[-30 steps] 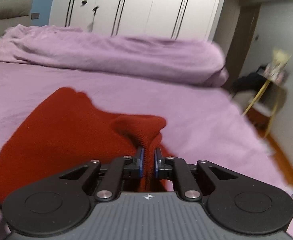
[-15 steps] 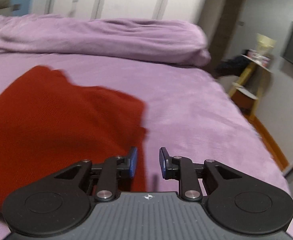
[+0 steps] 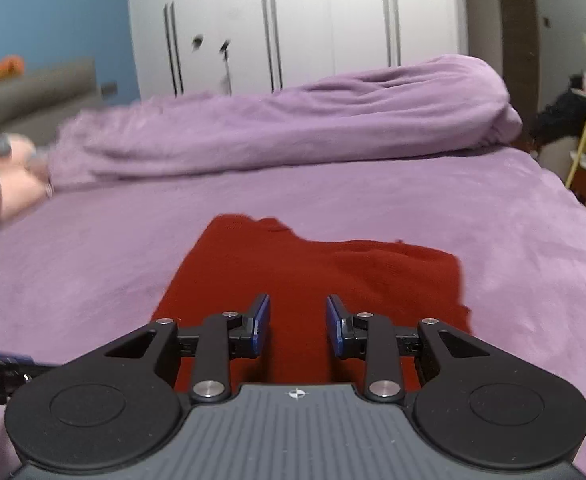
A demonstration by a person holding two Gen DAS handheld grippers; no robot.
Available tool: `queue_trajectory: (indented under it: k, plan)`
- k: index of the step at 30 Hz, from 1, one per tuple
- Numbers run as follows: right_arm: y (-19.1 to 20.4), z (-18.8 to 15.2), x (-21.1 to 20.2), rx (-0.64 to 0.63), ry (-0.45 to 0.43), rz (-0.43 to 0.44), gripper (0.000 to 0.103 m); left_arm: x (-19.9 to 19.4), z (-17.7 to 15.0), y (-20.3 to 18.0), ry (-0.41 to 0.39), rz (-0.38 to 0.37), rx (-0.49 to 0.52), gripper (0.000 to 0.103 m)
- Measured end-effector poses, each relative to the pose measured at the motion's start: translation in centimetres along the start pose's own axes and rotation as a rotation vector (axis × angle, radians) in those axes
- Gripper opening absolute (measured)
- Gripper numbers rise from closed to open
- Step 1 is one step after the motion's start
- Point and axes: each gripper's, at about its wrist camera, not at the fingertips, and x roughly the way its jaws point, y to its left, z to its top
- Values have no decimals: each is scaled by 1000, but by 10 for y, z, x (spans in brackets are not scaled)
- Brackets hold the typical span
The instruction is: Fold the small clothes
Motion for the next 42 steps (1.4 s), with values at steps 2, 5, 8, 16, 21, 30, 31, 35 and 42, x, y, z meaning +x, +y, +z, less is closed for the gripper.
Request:
queue_trajectory:
  k: [2,5,8,16,21,30,31,35,42]
  plan:
    - [5,8,19,-6,12,-17,29,10,10,-14,-18,13,19,73]
    - [1,17,42,4,37,-58,27,35,27,-30,-25,13,6,73]
    - [-23,20,64,32,63,-127,23,64,43,-47,-37,20,14,73]
    - [-66,17,93,169,74,-227,23,126,76,-80,-66,67,110,78]
    - [-73,9,100,162,38,-224,25,141,65,-74,-87,74,98,86]
    - [-84,6,86,238,-1,-159,33,104,57,-60,-74,38,134,91]
    - [-86,6,77,264,-9,-142,38,94,52,-53,-58,8,104,91]
    - [-85,-16,12,346,-25,-103,65,44,9,-16,-33,-103,26,89]
    - [-119,-112,-97,842,7,125,58,-2,-62,-20,-33,-74,164,86]
